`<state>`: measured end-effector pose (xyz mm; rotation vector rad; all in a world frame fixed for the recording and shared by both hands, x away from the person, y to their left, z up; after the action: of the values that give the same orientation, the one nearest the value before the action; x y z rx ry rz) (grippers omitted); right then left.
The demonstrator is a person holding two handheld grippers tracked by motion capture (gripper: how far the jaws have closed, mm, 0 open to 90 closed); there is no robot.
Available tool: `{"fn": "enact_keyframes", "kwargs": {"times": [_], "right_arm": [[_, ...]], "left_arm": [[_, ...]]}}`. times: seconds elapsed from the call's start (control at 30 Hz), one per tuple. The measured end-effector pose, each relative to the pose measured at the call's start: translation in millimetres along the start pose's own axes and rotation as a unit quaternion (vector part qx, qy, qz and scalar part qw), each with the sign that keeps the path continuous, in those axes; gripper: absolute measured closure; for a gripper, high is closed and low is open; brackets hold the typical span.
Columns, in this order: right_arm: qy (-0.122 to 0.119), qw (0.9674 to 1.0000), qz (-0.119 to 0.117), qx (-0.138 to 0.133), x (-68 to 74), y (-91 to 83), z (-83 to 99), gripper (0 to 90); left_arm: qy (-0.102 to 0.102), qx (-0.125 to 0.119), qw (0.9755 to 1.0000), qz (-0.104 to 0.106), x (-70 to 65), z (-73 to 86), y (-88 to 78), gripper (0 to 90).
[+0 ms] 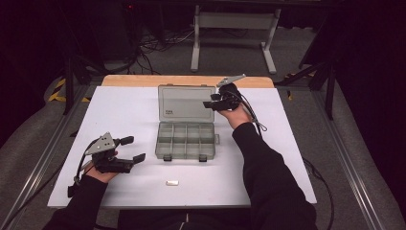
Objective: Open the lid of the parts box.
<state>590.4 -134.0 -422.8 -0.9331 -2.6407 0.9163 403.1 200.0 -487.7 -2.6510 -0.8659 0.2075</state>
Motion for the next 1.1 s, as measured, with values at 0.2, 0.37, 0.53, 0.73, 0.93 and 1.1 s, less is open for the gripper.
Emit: {"fn": "enact_keyframes", "kwargs": {"times": [0.2, 0.37, 0.53, 0.73, 0.93, 1.1], "right_arm": [[0.008, 0.9999, 0.005, 0.014, -1.5, 9.8, 6.3, 38.8], [0.014, 0.9996, 0.004, 0.022, -2.6, 15.2, 11.0, 36.9], [0.021, 0.9992, 0.005, 0.034, -3.8, 19.3, 16.9, 34.7], [0.04, 0.998, 0.001, 0.05, -6.6, 23.4, 24.6, 33.5], [0.047, 0.9974, -0.002, 0.054, -7.3, 25.8, 29.8, 32.6], [0.052, 0.9969, -0.004, 0.058, -7.4, 27.0, 32.7, 32.0]], "left_arm": [[-0.002, -0.001, 1.0, 0.0, 0.2, 0.0, -0.3, 15.4], [-0.002, 0.0, 1.0, 0.0, 0.1, 0.2, 0.0, 15.3], [-0.002, 0.002, 1.0, 0.0, 0.2, 0.5, 0.5, 15.2], [-0.003, 0.003, 1.0, 0.0, -0.1, 0.6, 0.9, 15.1], [-0.003, 0.003, 1.0, 0.0, -0.1, 0.7, 1.0, 15.1], [-0.003, 0.004, 1.0, 0.002, -0.1, 0.8, 1.2, 15.1]]}}
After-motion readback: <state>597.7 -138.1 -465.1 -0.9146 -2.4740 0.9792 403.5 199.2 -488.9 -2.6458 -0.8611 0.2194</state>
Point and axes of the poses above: each handheld gripper's, and its own axes: y roughly forward along the jaws, z roughly out of its underside, x roughly to its left, the point moved 5 cm from there along y, roughly forward along the jaws, and after that the axes turned 2 degrees about x, right-handed, at the moved point
